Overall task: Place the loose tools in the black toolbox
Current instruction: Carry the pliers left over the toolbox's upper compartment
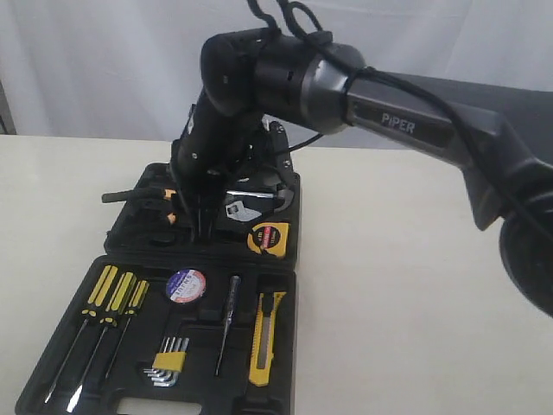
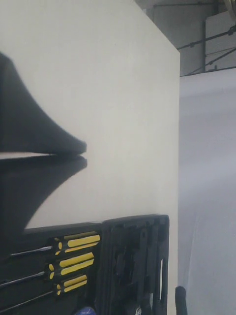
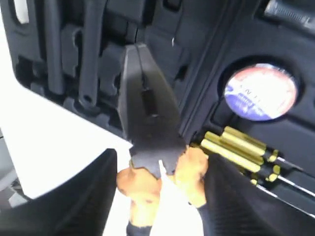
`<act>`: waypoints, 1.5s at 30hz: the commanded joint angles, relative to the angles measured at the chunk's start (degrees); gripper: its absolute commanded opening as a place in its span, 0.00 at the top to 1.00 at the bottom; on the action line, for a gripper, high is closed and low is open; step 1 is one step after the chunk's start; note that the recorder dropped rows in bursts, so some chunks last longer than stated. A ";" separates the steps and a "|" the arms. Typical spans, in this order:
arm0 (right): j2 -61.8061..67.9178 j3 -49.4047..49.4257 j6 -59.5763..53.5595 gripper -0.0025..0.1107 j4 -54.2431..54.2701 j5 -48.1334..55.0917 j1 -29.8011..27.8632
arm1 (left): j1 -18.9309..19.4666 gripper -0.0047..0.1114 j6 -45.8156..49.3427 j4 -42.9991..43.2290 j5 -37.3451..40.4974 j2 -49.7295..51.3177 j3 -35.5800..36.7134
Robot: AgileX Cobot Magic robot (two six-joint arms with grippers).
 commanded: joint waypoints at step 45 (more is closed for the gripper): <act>10.80 -0.19 1.82 0.98 15.29 -31.01 0.45 | -0.27 0.96 -0.24 -0.47 -0.45 -0.07 0.15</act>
